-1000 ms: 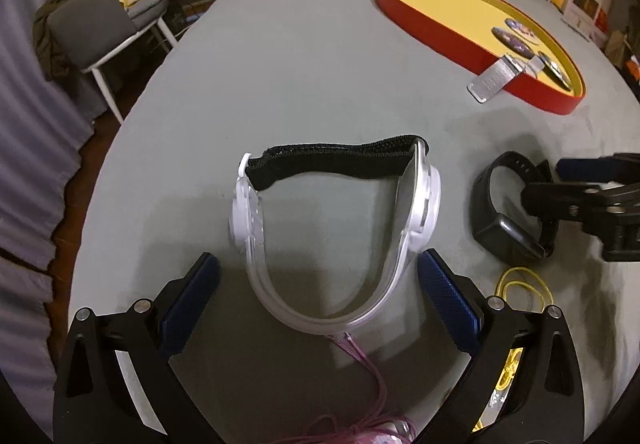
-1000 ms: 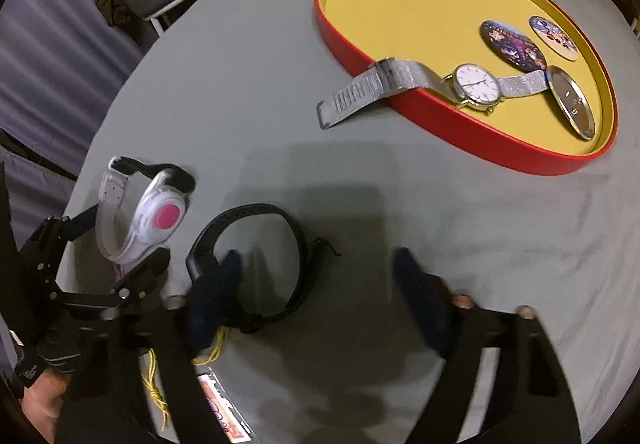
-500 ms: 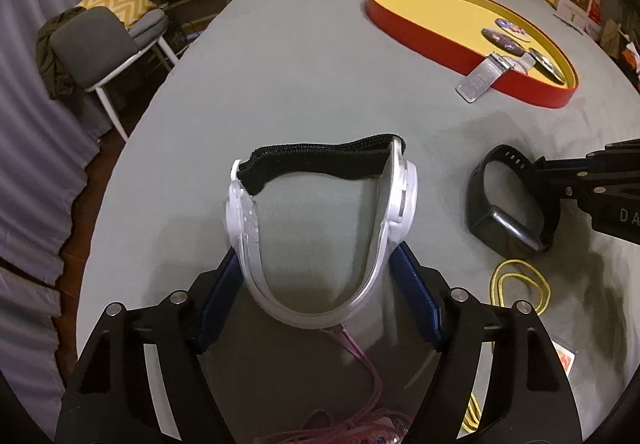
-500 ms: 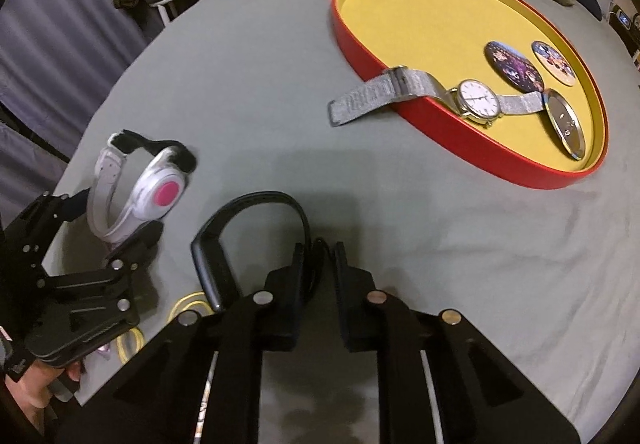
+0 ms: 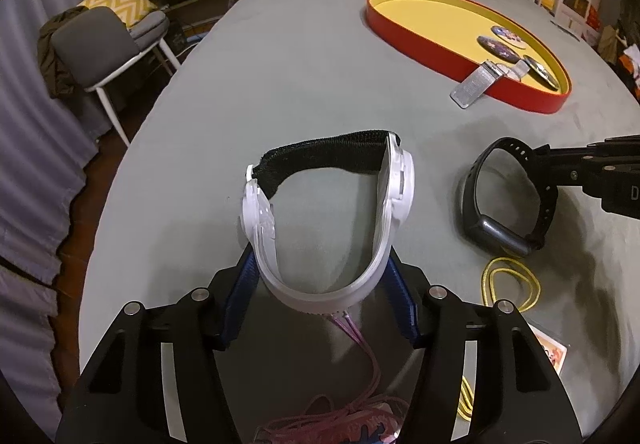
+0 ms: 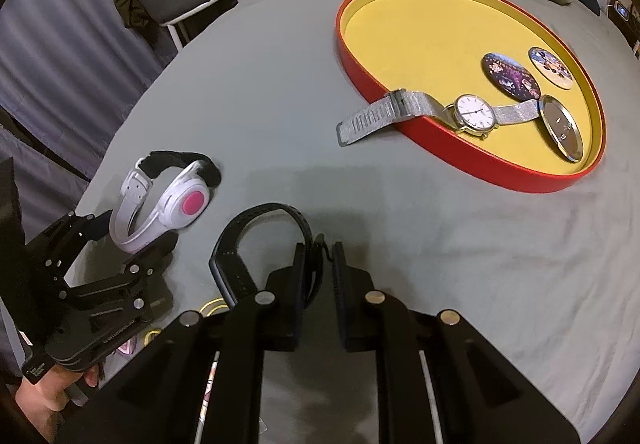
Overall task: Organize jewelry
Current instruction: 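Grasp the white-pink wristband with the left tool while the right tool grasps the black band, then lift the white-pink wristband with the left tool toward the tray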
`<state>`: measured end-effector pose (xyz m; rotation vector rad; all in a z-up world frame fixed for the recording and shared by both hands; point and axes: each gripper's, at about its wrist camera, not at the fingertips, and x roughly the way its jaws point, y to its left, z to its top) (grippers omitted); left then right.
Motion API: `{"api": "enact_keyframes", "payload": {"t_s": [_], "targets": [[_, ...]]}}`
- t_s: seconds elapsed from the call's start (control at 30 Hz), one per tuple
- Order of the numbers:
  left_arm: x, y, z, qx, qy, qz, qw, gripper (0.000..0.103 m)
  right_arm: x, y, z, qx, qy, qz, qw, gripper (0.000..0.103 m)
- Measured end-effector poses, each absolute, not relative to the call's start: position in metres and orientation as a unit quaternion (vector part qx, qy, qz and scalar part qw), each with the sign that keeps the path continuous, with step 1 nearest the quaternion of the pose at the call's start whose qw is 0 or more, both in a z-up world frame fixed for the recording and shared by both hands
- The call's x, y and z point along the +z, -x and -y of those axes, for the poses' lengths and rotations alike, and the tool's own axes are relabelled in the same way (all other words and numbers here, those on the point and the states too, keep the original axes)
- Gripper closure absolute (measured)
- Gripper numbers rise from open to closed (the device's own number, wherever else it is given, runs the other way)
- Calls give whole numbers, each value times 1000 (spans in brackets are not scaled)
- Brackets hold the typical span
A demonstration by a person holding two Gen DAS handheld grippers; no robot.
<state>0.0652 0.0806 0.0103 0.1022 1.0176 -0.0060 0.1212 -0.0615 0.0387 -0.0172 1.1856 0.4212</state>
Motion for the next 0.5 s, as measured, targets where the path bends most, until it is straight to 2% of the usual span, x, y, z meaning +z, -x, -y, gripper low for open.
{"api": "enact_keyframes", "payload": {"t_s": [0.47,0.5], "targets": [[25,-59,-81,-11,-33,-468,883,52,43,-123,66,201,-3,-549,811,90],[27,-59,-81,-11,-34,-466,884,57,43,-123,67,201,-3,-549,811,90]]}}
